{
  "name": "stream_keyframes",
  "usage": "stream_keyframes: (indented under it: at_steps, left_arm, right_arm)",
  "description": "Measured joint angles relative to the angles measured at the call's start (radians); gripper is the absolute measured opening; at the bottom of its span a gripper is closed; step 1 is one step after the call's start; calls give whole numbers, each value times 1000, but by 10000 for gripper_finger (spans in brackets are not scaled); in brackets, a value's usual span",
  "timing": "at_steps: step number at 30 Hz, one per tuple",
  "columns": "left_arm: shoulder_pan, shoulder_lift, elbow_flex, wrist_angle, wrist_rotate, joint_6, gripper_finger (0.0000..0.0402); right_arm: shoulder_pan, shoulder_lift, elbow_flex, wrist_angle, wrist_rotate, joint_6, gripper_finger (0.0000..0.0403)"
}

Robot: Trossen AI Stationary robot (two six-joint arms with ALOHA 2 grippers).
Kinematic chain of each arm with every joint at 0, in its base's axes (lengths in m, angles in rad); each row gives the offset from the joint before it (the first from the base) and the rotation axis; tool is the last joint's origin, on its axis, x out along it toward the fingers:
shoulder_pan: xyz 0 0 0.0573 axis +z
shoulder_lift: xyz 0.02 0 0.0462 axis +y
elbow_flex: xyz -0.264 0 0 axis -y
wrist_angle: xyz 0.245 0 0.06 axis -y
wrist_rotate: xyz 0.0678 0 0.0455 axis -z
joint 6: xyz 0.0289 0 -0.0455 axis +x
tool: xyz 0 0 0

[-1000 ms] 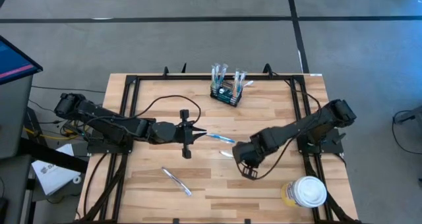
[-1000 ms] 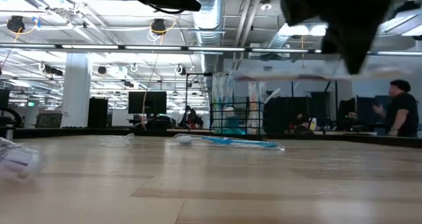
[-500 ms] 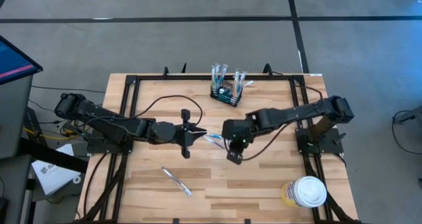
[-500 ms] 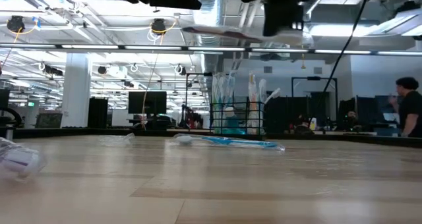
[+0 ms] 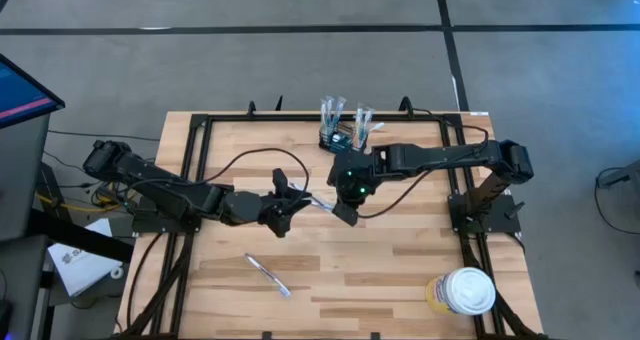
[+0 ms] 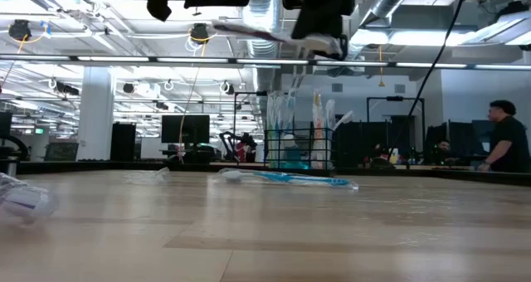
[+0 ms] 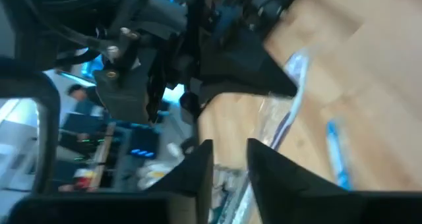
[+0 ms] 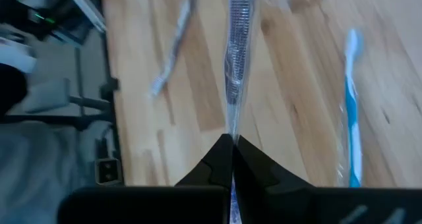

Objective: Pick & Place toothbrushing station
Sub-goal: Put the right violet toothbrush into the mesh organizer

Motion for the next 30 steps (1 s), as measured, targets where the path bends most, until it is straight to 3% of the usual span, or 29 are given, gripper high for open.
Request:
stream_keyframes:
  at_steps: [9, 14, 20, 30]
  left_arm:
    - [0, 0, 0, 0, -54, 218, 190]
    - [0, 0, 0, -1, -86, 351, 224]
    - [0, 0, 0, 11, -90, 499, 220]
    - [0, 0, 0, 114, -154, 666, 166]
  right_arm:
    - [-77, 0, 0, 169, -130, -17, 0]
    - [-100, 0, 0, 265, -186, -17, 0]
    - [-110, 0, 0, 365, -210, -17, 0]
    - [-115, 0, 0, 453, -230, -27, 0]
